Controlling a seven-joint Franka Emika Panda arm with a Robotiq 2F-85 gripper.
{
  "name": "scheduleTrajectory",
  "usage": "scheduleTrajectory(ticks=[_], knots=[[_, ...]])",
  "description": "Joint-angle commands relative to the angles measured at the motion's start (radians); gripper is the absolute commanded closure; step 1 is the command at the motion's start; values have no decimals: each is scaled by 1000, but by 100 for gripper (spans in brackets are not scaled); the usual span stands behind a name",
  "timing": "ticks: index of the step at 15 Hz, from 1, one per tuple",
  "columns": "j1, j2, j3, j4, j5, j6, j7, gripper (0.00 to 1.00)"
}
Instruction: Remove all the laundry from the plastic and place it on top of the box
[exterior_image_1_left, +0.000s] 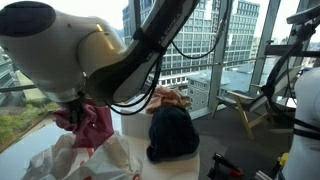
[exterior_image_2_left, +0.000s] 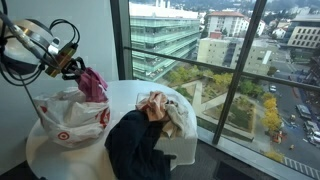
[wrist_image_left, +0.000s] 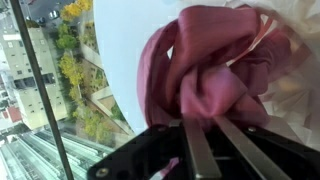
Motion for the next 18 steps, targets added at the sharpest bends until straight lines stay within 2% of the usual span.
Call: scheduleTrajectory(ticks=[1, 7, 10, 14, 18], knots=[[0, -186, 5, -62, -56, -79, 101, 89], [-50, -485, -8, -157, -30, -237, 142, 89], [-104, -573, -41, -209, -49, -296, 199, 89], [-184, -586, -110, -262, -58, -291, 318, 90], [-232, -521, -196, -300, -27, -198, 405, 89]])
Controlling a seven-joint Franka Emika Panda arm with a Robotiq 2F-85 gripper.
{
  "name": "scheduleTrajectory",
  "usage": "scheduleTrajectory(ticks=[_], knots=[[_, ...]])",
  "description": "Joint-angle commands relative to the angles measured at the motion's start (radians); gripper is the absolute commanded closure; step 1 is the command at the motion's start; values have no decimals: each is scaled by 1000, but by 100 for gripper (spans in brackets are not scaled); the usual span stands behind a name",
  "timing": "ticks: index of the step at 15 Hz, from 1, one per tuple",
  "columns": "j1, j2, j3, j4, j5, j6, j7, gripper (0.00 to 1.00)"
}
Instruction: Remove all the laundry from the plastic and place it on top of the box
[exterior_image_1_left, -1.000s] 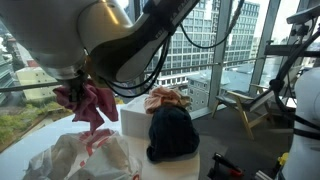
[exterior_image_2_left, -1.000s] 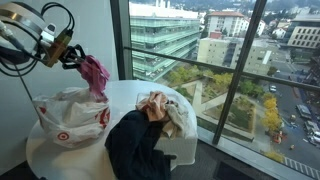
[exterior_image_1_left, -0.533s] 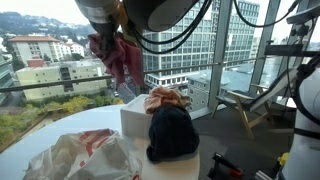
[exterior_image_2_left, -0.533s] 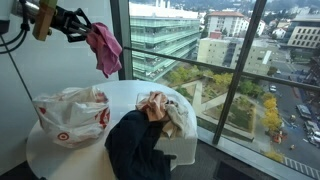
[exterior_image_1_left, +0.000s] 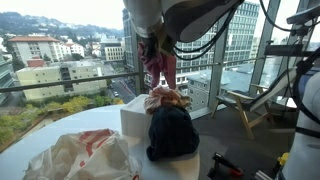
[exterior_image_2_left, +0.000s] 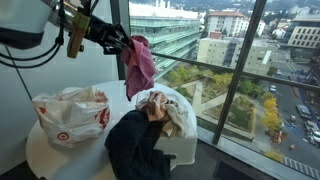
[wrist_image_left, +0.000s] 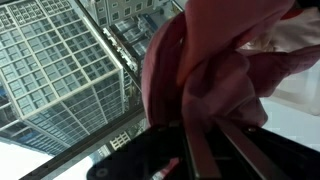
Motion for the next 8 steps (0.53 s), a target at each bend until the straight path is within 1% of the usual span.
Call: scheduleTrajectory(ticks=[1, 4, 5, 6, 8], knots=[[-37, 52, -57, -26, 6, 104, 95, 89], [-59, 93, -95, -45, 23, 202, 138, 89], [-67, 99, -103, -53, 26, 237, 160, 64], [-73, 102, -109, -62, 32, 262, 168, 62], [-84, 91, -117, -86, 43, 316, 186, 49]])
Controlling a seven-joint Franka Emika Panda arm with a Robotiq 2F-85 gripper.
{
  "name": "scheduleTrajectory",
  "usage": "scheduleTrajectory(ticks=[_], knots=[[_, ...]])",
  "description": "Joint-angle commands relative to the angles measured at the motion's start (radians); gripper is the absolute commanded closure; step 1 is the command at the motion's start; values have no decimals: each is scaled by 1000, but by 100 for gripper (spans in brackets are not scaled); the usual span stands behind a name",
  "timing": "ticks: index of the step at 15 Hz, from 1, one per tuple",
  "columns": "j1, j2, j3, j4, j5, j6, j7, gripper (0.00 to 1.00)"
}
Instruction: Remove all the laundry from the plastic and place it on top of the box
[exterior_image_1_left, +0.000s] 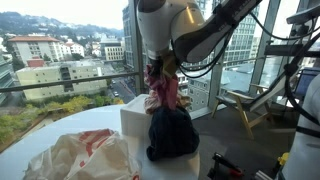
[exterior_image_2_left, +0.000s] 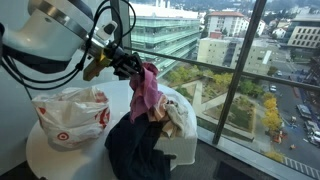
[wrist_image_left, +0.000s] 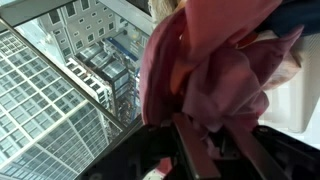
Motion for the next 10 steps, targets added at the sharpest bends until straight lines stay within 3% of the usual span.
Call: scheduleTrajectory(ticks=[1, 5, 6, 8, 10], knots=[[-23, -39, -15, -45, 37, 111, 36, 40], [-34, -80, -40, -120, 160, 253, -5, 11], [-7, -92, -72, -142, 182, 283, -11, 2], [20, -133, -92, -187, 263, 313, -63, 0], [7, -181, -52, -232, 426, 312, -176, 0]])
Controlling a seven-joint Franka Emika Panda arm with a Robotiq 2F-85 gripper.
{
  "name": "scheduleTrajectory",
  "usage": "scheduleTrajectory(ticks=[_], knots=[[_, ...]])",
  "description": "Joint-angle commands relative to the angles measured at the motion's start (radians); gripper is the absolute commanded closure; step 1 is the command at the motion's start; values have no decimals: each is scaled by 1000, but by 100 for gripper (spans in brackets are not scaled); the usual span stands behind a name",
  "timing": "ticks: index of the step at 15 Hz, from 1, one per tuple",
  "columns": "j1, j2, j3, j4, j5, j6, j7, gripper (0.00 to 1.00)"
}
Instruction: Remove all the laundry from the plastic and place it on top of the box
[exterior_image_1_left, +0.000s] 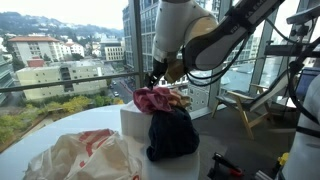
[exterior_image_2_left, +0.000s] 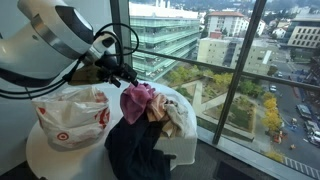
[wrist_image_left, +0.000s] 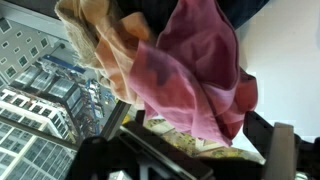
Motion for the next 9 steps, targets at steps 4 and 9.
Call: scheduleTrajectory(ticks=[4, 9], knots=[[188, -201, -31, -114, 481, -164, -349, 0], [317, -205, -38, -92, 647, -349, -421, 0]])
